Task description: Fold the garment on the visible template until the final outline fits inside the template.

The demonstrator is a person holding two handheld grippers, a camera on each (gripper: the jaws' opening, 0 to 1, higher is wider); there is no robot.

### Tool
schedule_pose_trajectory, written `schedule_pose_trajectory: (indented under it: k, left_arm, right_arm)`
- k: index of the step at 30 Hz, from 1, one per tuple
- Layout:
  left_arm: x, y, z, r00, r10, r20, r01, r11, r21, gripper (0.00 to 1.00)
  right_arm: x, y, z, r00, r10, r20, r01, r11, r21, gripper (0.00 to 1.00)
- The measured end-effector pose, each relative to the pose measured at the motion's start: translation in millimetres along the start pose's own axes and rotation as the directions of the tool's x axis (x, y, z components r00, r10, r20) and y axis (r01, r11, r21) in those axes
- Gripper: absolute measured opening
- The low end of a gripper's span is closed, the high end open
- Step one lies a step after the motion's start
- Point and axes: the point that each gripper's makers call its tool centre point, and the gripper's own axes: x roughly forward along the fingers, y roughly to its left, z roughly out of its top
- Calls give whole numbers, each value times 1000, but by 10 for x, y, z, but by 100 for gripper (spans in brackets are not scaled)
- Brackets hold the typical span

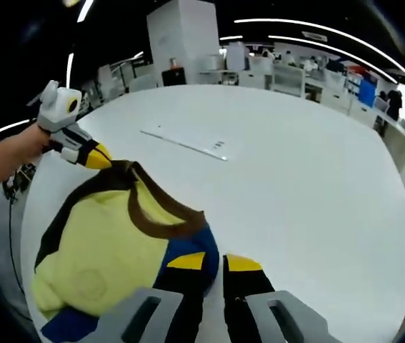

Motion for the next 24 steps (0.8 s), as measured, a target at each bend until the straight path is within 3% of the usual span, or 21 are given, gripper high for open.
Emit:
schedule_pose_trajectory:
  k: [3,7,10,15,19,24]
  left_arm:
    - [-46,-25,35,999,-17,31,18,999,-41,5]
    - [-101,-23,40,999,-14,47,17,998,-62,21]
    - [-159,-37,56,997,-17,71,23,996,-84,24]
    - [-275,-90,66,995,-8,96,18,994,-106,37]
    - [-389,-186,113,990,-32,137,52,988,-142,38]
    - [-497,-272,119,988,-30,154,48,992,-114,39]
  right_arm:
    - [-45,28,77,999,7,39,-8,1000,20,9]
    - [-125,62,138,998,2,67,-4,999,33,16]
    - [-176,106,182,996,7,90,-11,999,39,21]
    - [-303,182,221,991,10,135,-18,998,53,36]
    - [-387,233,210,986,18,167,-32,996,80,41]
    - [-513,275,177,980,17,197,-37,994,99,47]
